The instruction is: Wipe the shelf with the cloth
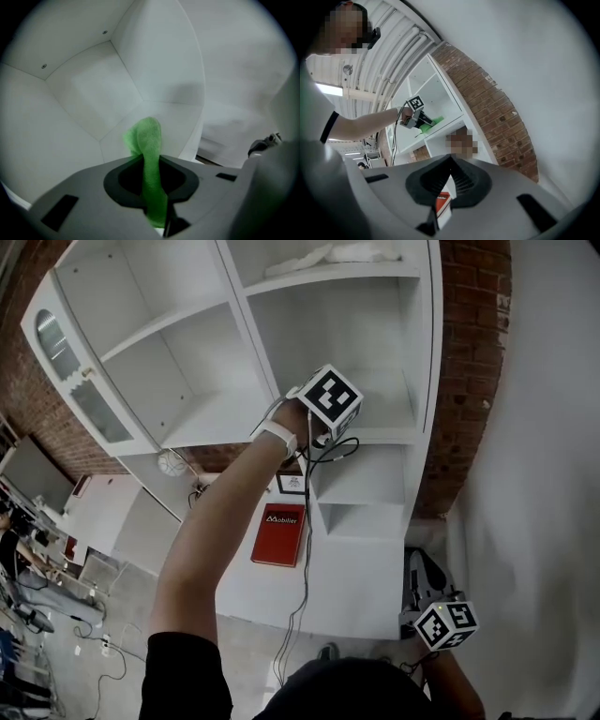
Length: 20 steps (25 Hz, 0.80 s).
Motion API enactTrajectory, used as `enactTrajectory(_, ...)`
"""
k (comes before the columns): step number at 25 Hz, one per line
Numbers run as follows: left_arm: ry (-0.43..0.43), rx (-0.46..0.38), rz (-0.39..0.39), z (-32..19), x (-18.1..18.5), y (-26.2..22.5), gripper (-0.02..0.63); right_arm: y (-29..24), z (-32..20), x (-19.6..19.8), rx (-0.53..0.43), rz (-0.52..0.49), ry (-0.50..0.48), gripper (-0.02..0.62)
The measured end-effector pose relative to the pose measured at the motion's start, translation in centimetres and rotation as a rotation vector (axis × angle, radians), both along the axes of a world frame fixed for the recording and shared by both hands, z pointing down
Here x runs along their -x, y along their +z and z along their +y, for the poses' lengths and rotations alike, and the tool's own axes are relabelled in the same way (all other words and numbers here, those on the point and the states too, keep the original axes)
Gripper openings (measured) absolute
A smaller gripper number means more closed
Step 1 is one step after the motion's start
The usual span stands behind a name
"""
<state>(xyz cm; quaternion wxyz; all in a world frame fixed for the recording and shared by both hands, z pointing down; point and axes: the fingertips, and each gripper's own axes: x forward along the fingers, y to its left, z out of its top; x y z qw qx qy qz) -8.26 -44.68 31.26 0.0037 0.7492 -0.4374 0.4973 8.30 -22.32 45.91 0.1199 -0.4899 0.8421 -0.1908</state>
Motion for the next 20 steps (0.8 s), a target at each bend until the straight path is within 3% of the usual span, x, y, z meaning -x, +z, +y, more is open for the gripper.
enactTrajectory(4,0.064,0.013,-0.008,0.2,-2.4,0.0,0.064,1.2,0.1,-1.3,0.041,-0.017,0.036,0.0)
enactTrajectory(12,0.214,0.035,0.006,1.5,-8.3,0.2,0.064,1.1,0.1,-3.5,0.036,-0.005,0.111,0.0)
enactTrajectory(20,0.34,0.028,-0.029,3.3,-11.2,0.4,0.064,0.8,0.6,-4.5,0.03,0.003,0.17,0.0)
